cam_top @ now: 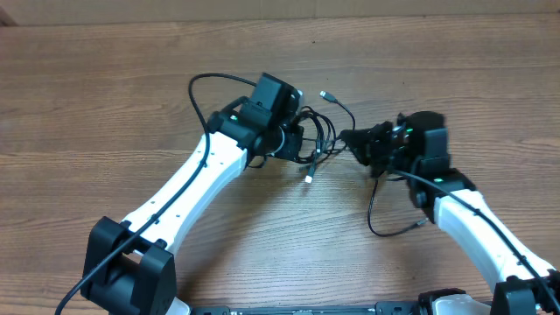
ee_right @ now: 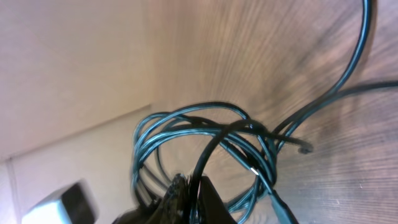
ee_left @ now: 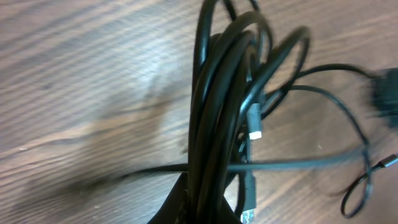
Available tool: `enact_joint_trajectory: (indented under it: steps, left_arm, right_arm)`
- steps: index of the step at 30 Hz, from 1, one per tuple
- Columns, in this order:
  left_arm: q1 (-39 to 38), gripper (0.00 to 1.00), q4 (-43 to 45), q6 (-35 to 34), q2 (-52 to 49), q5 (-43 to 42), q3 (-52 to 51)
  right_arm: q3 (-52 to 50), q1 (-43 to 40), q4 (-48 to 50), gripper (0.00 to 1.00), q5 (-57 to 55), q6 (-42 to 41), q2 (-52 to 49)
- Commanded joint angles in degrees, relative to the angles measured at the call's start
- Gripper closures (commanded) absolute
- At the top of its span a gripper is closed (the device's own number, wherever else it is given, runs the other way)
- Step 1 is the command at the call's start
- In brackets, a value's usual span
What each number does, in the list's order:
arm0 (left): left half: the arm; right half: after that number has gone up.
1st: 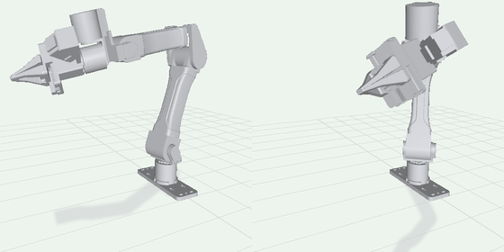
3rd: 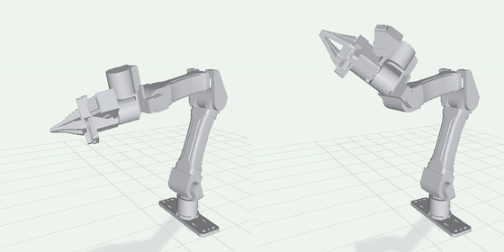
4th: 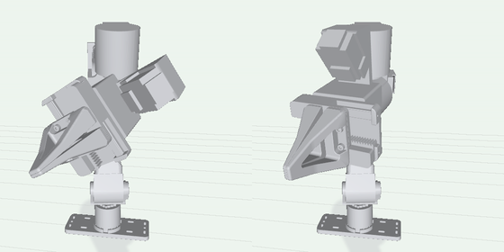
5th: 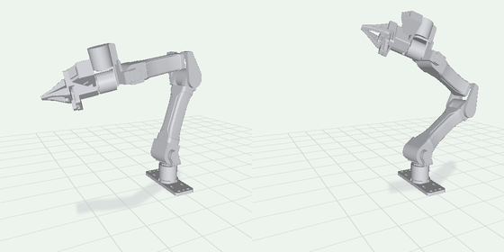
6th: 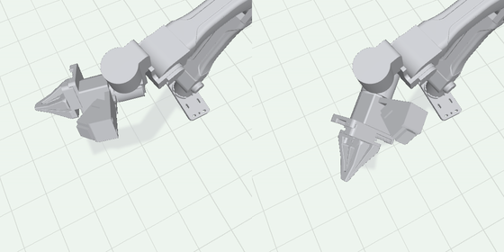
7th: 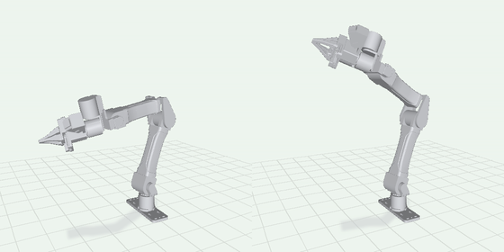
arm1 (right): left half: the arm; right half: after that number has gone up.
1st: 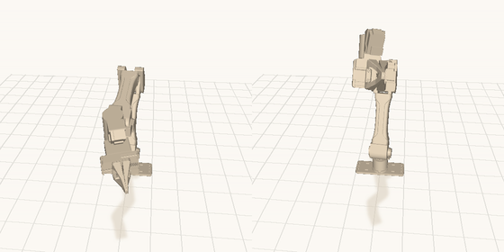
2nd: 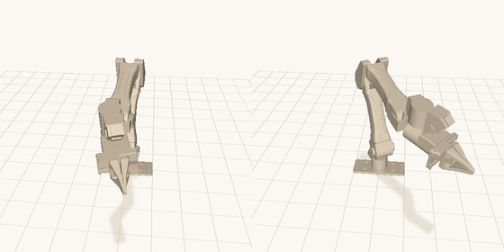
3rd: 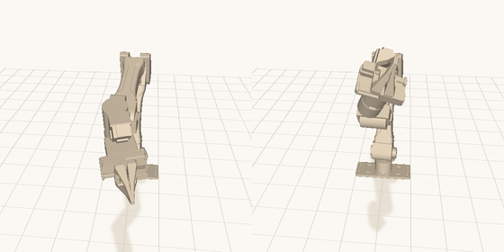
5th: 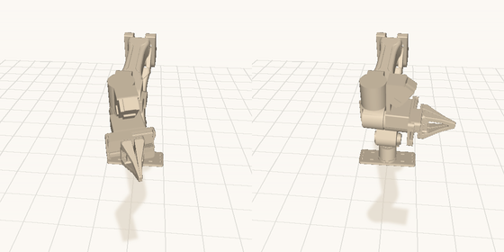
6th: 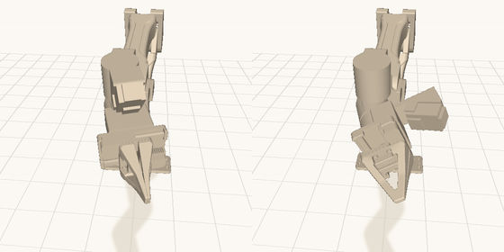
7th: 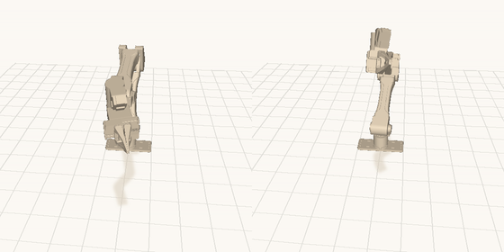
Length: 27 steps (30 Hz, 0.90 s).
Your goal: Untangle cables
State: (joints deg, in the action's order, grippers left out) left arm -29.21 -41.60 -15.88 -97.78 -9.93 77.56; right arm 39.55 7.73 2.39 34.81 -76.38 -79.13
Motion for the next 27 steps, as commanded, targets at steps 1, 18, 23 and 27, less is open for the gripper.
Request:
enact_joint_trajectory:
  steps: [1, 18, 23, 27]
  left_arm:
    - [1.6, 0.96, 0.2, -0.1, -0.5, 1.9, 0.4]
    - [1.8, 0.96, 0.3, -2.6, -0.5, -1.9, 0.4]
    - [1.8, 0.96, 0.2, -2.6, -0.5, -3.3, 0.4]
    - [1.8, 0.96, -0.3, -2.5, -0.5, -3.5, 0.4]
  right_arm:
    - [0.8, -4.5, 1.6, 0.96, 11.9, 7.2, 0.8]
    - [0.8, -2.4, -0.4, 0.63, 11.7, 7.4, 0.7]
    - [0.8, 6.5, -0.5, 0.57, -2.2, 0.5, 0.2]
    - [0.8, 11.0, 1.9, 0.57, -9.6, -6.5, -1.4]
